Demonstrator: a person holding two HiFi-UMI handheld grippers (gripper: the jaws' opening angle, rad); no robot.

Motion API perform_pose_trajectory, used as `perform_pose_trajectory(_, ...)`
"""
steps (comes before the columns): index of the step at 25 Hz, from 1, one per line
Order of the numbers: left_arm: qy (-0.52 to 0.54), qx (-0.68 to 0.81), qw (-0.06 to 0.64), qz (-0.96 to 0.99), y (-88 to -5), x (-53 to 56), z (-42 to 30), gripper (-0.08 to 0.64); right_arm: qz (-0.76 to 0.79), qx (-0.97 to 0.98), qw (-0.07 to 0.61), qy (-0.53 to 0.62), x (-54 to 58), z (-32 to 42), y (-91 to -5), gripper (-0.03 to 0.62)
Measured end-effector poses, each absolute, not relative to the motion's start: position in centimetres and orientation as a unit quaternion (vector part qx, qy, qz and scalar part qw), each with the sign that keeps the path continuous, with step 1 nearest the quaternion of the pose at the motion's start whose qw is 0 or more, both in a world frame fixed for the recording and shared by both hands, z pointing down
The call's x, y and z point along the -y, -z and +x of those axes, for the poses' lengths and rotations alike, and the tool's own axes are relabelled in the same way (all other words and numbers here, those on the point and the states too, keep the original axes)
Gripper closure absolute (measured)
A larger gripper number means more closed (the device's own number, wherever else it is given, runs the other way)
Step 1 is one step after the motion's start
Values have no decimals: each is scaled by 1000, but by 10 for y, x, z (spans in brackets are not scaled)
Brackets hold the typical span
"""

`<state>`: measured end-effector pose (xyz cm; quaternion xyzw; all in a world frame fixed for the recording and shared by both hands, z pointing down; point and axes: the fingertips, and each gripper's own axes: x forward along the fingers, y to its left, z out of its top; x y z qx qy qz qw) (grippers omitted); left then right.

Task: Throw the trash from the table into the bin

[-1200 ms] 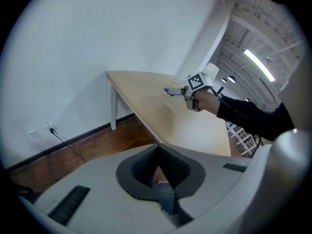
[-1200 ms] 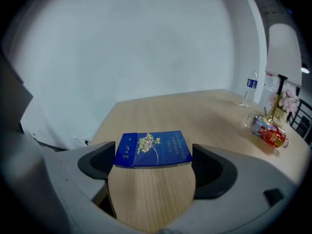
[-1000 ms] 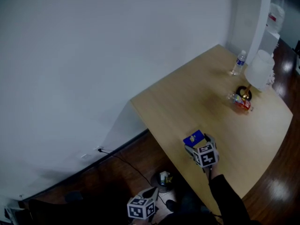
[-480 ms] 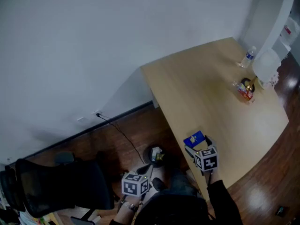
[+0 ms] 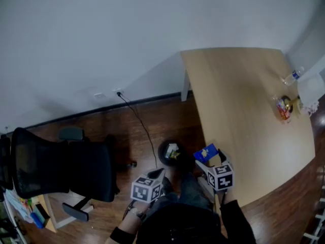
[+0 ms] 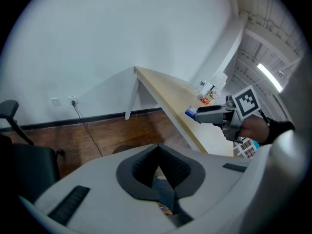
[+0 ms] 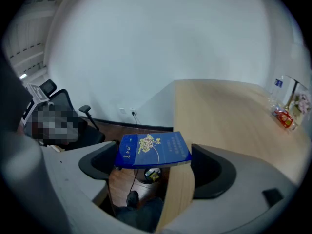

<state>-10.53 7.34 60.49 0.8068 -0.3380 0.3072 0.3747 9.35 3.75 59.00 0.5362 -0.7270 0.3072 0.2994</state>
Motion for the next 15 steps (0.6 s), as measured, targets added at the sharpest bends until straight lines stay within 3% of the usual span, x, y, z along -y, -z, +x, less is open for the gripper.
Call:
perform_pose_trajectory(7,-303,374,402,779,-625,-81,-133,554,436,769,347,-314,-52,11,-629,98)
perform_pose_trajectory(15,-312,389,426,755,-677,-82,-139,554,366,760,407,-350,-65,-25,-724,98)
